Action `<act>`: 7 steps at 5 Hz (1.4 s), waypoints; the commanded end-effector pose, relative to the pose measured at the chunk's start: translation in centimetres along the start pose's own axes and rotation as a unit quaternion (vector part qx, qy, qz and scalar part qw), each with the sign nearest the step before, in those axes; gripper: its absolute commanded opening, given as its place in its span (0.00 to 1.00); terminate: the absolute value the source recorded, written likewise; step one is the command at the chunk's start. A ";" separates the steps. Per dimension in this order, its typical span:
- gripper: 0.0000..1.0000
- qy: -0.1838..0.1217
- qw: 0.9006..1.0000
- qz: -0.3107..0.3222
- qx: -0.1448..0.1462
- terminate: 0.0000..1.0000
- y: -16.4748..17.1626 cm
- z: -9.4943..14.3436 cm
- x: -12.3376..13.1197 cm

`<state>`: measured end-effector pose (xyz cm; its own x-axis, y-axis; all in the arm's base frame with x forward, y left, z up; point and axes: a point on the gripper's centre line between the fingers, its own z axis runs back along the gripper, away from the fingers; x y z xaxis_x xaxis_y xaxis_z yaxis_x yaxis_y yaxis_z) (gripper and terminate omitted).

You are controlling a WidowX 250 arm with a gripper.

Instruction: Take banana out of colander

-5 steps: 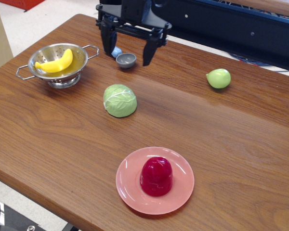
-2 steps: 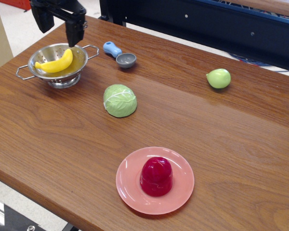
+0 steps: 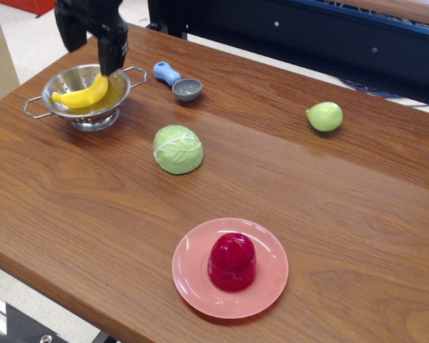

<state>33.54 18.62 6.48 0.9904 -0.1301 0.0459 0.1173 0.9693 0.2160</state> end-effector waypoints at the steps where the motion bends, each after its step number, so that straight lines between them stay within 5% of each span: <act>1: 1.00 -0.005 1.000 -0.026 0.007 0.00 1.3 -0.4 0.0; 5: 1.00 0.013 0.999 -0.007 -0.028 0.00 0.3 -2.6 -0.5; 6: 0.00 0.011 1.000 0.005 -0.017 0.00 0.4 -2.5 -0.4; 7: 0.00 0.005 1.000 0.012 -0.006 0.00 0.4 -2.4 -0.4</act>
<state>32.26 19.30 2.10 0.9952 -0.0980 -0.0068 0.0978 0.9811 0.1668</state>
